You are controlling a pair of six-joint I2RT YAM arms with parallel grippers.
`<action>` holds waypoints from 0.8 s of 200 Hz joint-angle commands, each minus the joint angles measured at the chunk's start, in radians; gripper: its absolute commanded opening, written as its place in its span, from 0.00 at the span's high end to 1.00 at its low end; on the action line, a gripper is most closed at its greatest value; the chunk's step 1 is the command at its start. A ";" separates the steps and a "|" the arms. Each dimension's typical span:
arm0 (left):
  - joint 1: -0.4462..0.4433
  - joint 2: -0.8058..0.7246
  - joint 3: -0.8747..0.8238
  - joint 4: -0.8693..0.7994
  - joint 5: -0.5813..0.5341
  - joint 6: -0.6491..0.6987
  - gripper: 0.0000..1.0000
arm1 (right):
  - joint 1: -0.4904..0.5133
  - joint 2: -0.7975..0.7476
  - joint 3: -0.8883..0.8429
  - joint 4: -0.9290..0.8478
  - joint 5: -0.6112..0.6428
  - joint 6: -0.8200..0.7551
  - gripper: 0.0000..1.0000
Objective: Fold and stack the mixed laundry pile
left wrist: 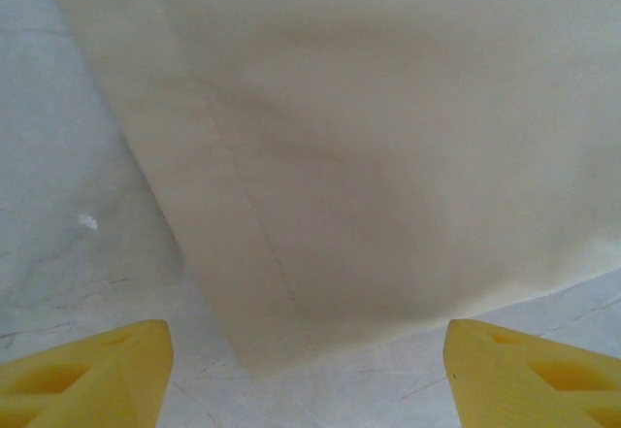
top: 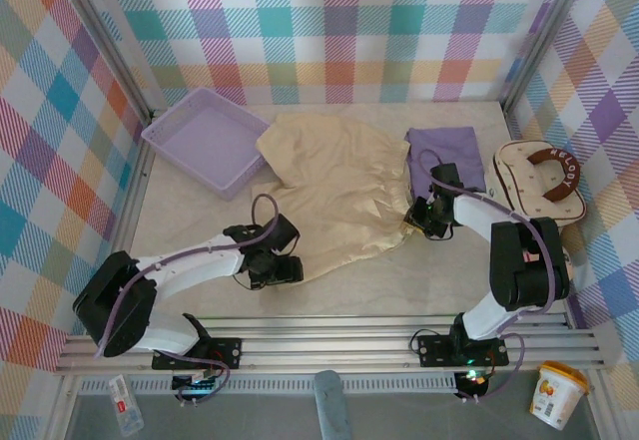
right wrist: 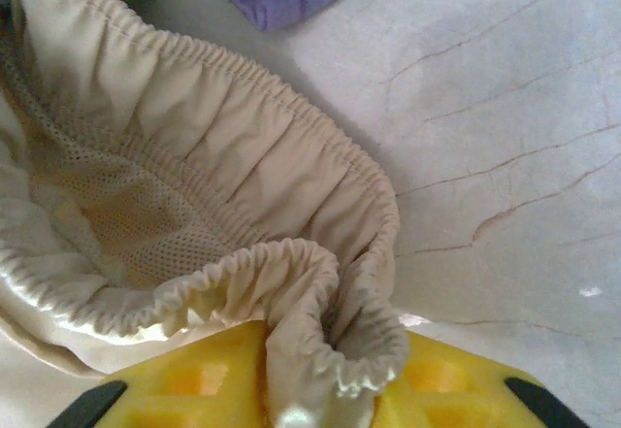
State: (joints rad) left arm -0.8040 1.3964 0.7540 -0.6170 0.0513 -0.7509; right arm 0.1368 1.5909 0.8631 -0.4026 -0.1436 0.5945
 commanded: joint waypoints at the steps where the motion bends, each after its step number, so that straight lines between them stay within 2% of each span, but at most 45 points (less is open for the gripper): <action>1: -0.050 0.064 -0.004 0.026 -0.080 0.038 0.28 | -0.006 -0.016 -0.026 0.012 -0.023 0.014 0.74; 17: -0.057 0.100 -0.002 0.020 -0.133 0.032 0.38 | -0.006 -0.034 -0.049 0.003 -0.021 0.014 0.77; 33: -0.057 0.121 0.001 0.024 -0.189 0.032 0.52 | -0.005 -0.047 -0.066 -0.025 0.002 0.013 0.82; 42: -0.057 0.136 0.010 0.028 -0.206 0.041 0.63 | -0.006 -0.050 -0.070 -0.051 0.014 0.014 0.84; 67: -0.059 0.183 0.052 0.013 -0.187 0.070 1.00 | -0.005 -0.083 -0.088 -0.105 0.035 0.010 0.91; 88: -0.085 0.161 0.057 -0.042 -0.181 0.071 1.00 | -0.005 -0.155 -0.124 -0.177 0.047 -0.005 0.96; 118: -0.152 0.032 0.016 -0.134 -0.147 0.009 1.00 | -0.004 -0.345 -0.225 -0.315 0.062 -0.018 0.99; 141: -0.203 -0.071 0.031 -0.227 -0.154 -0.056 1.00 | -0.001 -0.518 -0.311 -0.353 -0.063 0.032 1.00; 160: -0.211 -0.135 0.083 -0.304 -0.206 -0.096 1.00 | -0.002 -0.612 -0.299 -0.427 -0.047 0.062 0.99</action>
State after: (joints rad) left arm -1.0016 1.3396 0.7845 -0.7662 -0.0967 -0.7685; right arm 0.1371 1.0702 0.5659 -0.6853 -0.1513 0.6140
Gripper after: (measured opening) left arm 0.053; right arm 0.124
